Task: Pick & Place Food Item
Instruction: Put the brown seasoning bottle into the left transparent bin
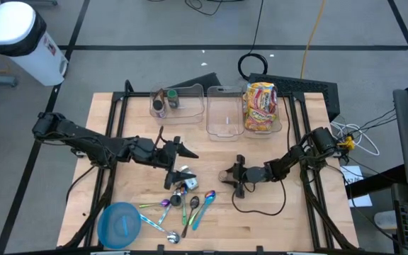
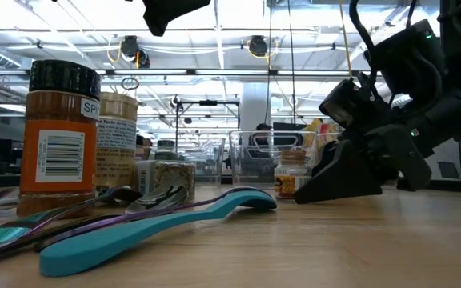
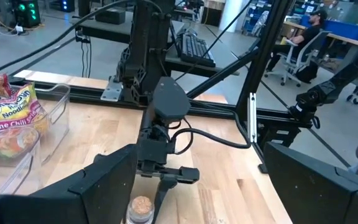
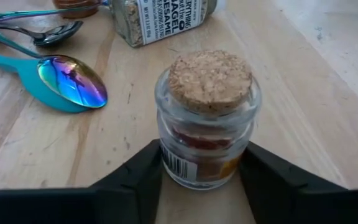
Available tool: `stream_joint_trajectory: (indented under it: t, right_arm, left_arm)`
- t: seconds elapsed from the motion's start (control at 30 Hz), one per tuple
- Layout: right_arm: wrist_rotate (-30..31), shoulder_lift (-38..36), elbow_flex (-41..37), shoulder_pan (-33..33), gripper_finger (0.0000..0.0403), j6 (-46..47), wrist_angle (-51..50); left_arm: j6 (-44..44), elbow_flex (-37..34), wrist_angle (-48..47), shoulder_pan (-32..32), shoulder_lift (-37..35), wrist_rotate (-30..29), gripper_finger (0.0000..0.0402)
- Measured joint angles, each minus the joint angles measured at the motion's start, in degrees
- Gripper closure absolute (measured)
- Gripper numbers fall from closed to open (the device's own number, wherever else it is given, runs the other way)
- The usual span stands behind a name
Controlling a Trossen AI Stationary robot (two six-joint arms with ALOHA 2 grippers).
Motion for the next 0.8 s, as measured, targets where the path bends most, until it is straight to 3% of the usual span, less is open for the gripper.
stream_joint_trajectory:
  t: [0.17, 0.33, 0.53, 0.8]
  right_arm:
    - [0.10, -0.02, 0.00, 0.00, 0.0238, 0.01, 0.03]
    - [0.31, -0.03, 0.00, 0.00, 0.0205, 0.07, 0.03]
    - [0.32, -0.08, 0.00, 0.00, 0.0237, -0.47, 0.18]
    - [0.52, -0.04, -0.09, -0.07, 0.0229, -1.00, 1.86]
  left_arm:
    - [0.00, 0.00, 0.01, 0.00, 0.00, 0.00, 0.0050]
    - [0.11, 0.00, -0.20, 0.00, 0.00, 0.00, 0.0050]
    - [-1.93, 0.47, -3.44, -0.78, 3.32, 0.21, 0.0050]
    - [1.22, 14.41, -18.81, -0.33, 17.79, 0.10, 0.0050]
